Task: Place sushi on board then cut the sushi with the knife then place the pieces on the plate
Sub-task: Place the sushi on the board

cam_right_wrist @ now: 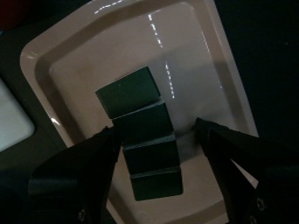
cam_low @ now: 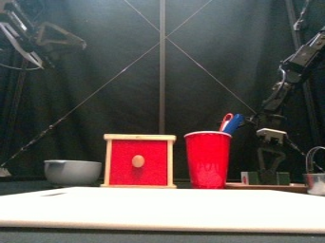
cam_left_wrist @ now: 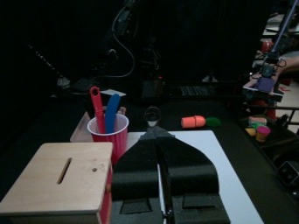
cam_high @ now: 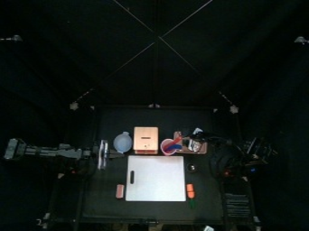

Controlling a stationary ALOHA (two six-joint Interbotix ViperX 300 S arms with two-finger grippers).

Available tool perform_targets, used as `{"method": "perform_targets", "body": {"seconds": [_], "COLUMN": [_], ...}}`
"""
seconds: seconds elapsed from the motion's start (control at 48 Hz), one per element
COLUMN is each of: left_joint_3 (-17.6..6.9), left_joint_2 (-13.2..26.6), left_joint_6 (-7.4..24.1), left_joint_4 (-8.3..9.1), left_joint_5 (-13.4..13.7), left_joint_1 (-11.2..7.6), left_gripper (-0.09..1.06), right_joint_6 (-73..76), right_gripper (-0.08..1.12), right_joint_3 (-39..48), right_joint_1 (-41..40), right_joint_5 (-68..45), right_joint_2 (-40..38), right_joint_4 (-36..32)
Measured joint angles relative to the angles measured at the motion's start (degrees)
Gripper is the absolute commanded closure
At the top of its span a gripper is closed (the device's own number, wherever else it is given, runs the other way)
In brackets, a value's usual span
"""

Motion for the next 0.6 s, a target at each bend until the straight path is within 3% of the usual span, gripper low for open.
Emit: {"method": "perform_targets", "body": {"seconds": [0.396, 0.604], "left_joint_3": [0.0, 0.0], "left_joint_2": [0.0, 0.0], "left_joint_6": [0.0, 0.0], "left_joint_4": [0.0, 0.0], "left_joint_5": [-0.1, -0.1], "left_joint_1": [0.0, 0.0], "left_gripper": [0.99, 0.99], "right_joint_6": [0.1, 0.5], "right_gripper": [0.55, 0.56], "right_joint_3": [0.0, -1.2], "right_joint_1": [-0.4, -0.4], "right_joint_5": [-0.3, 1.8], "right_joint_2": [0.8, 0.1], "right_joint_4": [0.0, 0.2]}}
